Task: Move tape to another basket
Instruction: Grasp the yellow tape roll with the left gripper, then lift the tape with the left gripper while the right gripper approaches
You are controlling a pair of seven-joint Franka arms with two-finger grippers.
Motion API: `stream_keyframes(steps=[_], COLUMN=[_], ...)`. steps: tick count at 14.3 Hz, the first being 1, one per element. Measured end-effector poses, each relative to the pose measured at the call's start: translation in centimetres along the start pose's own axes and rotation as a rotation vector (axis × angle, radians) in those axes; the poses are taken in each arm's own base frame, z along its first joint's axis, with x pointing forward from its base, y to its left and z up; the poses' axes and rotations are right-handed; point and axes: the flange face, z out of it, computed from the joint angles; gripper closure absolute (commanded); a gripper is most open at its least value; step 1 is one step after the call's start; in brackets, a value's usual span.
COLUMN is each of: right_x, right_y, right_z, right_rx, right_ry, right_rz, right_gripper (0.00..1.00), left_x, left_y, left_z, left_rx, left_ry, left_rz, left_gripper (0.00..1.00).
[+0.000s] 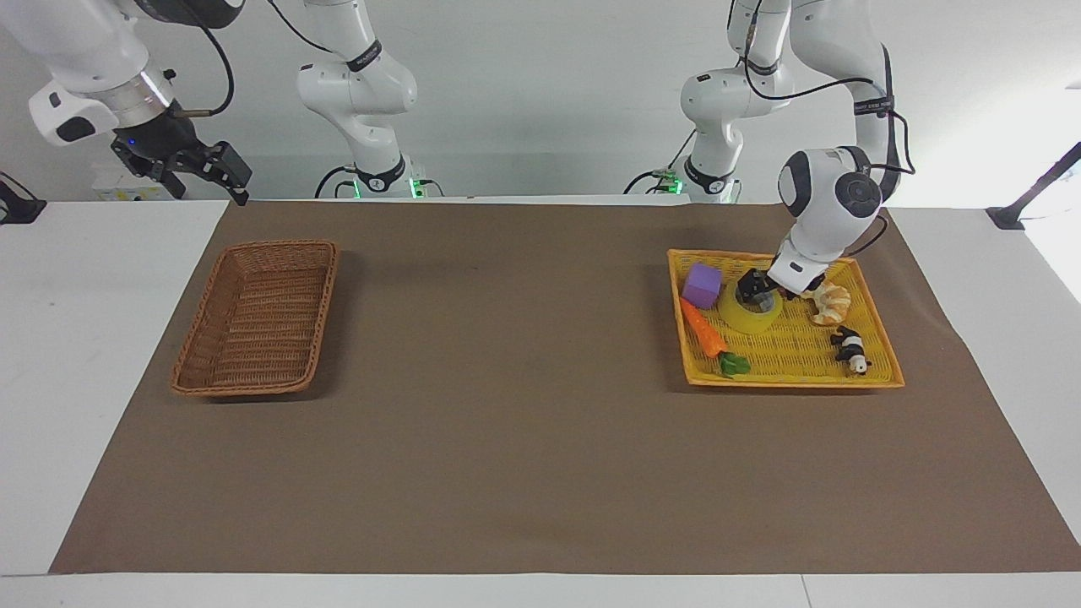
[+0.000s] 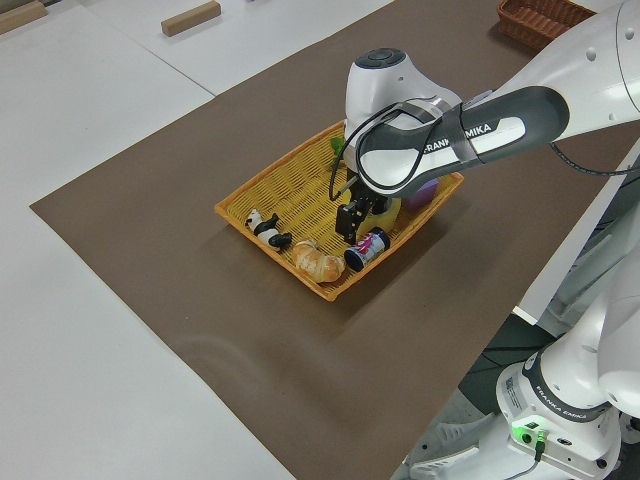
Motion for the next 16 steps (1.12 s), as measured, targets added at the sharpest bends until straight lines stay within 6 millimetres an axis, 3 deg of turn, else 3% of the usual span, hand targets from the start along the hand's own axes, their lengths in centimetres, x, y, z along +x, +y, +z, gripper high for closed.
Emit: stream_keyframes(steps=[1,2,3,4,11,14,16], right_x=[0.0,0.0,0.0,0.0,0.0,0.0,0.0], right_y=[0.0,0.0,0.0,0.0,0.0,0.0,0.0], right_z=[0.0,0.0,0.0,0.0,0.0,0.0,0.0], right_rx=[0.0,0.0,0.0,0.0,0.0,0.0,0.0], right_ry=[0.0,0.0,0.0,0.0,0.0,0.0,0.0], right_rz=[0.0,0.0,0.0,0.0,0.0,0.0,0.0], right_gripper=[0.0,0.0,0.0,0.0,0.0,0.0,0.0], left_x=[0.1,0.1,0.2,0.2,1.4,3.5,4.6], left_y=[0.0,0.0,0.0,0.0,0.1,0.3,1.6], left_z=[0.4,0.6,0.6,0.4,-1.7,-6.6,-10.9], left_rx=[-0.001,-0.002,-0.002,-0.003,-0.008,-0.016,-0.067], left_ry=[-0.004,-0.006,-0.005,-0.002,-0.018,-0.033,-0.028], left_rz=[0.001,0.001,0.001,0.0,-0.003,-0.01,-0.057], left_gripper=[0.32,0.53,0.82,0.98,1.0,1.0,1.0])
